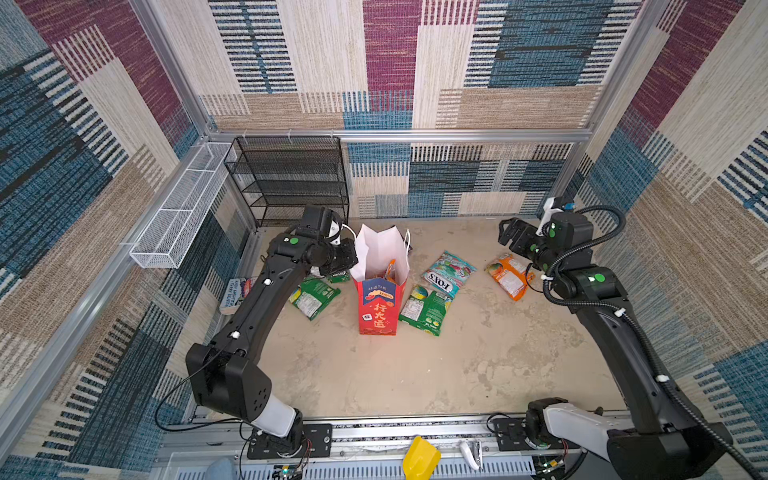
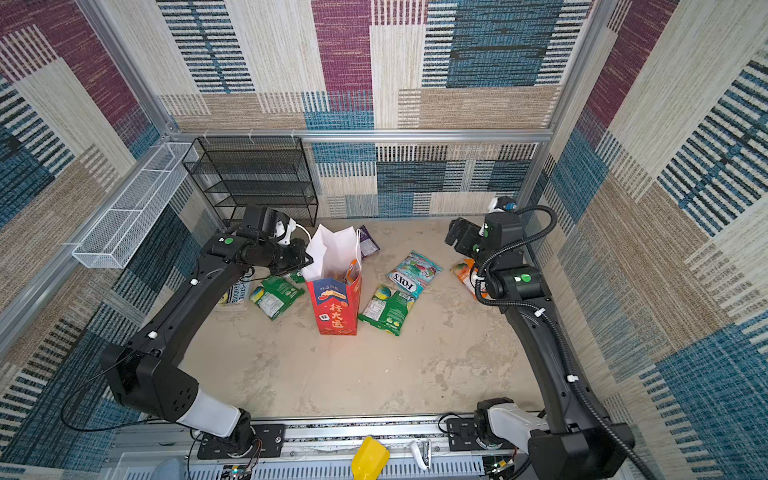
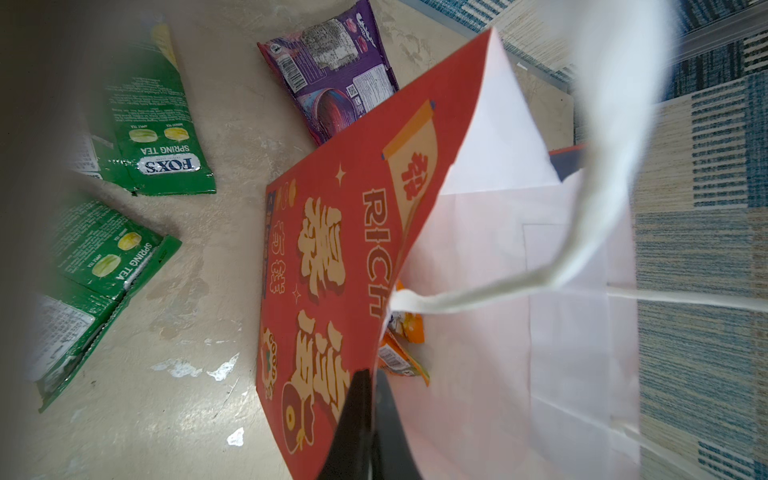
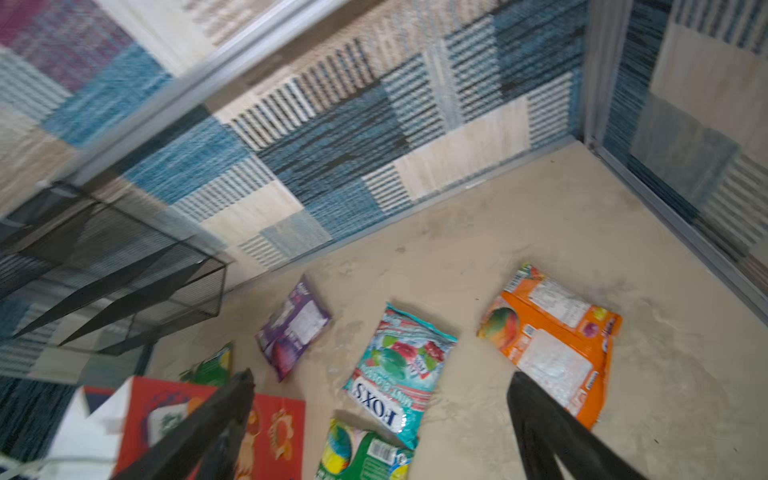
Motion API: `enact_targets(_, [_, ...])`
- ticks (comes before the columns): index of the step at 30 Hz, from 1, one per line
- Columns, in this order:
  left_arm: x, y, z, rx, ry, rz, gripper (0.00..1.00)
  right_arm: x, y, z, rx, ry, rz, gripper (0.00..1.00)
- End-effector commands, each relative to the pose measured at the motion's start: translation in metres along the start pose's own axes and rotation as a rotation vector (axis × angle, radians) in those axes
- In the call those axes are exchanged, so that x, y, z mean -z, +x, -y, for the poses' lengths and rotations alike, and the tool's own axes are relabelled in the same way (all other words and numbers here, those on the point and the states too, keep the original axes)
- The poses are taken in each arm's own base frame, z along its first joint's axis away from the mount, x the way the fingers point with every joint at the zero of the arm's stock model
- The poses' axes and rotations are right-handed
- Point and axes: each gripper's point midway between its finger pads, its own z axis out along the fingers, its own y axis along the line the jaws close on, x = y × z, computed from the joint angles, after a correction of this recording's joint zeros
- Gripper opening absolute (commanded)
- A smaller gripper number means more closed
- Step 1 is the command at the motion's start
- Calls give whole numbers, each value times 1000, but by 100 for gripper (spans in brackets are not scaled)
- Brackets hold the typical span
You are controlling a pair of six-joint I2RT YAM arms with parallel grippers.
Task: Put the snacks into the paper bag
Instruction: 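Move the right gripper back to the remaining orange snack bag, then grasp the second orange fruit-candy bag with the right gripper and lift it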
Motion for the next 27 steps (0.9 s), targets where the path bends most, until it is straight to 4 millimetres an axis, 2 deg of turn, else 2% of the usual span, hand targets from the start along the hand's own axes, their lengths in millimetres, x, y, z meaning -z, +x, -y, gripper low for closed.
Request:
enact_targets(1, [1, -1, 4, 10, 28, 1, 0, -32, 9, 35, -92, 25, -2, 96])
enact_targets(4, [0, -1, 3, 14, 24, 3, 0, -62, 29, 90, -172, 119, -55, 95])
enact_targets(6, [-1, -1, 3, 14, 25, 0, 0, -75, 43, 119, -235, 149, -87, 95])
enact_targets(9, [-3, 0, 3, 20, 34, -9, 0, -85, 57, 148, -305, 180, -93, 94])
enact_targets(15, [1, -1, 4, 19, 43, 3, 0, -115, 75, 173, -330, 229, -143, 90])
enact_targets(20, [1, -2, 6, 18, 50, 6, 0, -144, 98, 193, -365, 261, -236, 81])
enact_targets(27, [-2, -2, 5, 31, 62, -7, 0, -165, 114, 205, -382, 267, -292, 76])
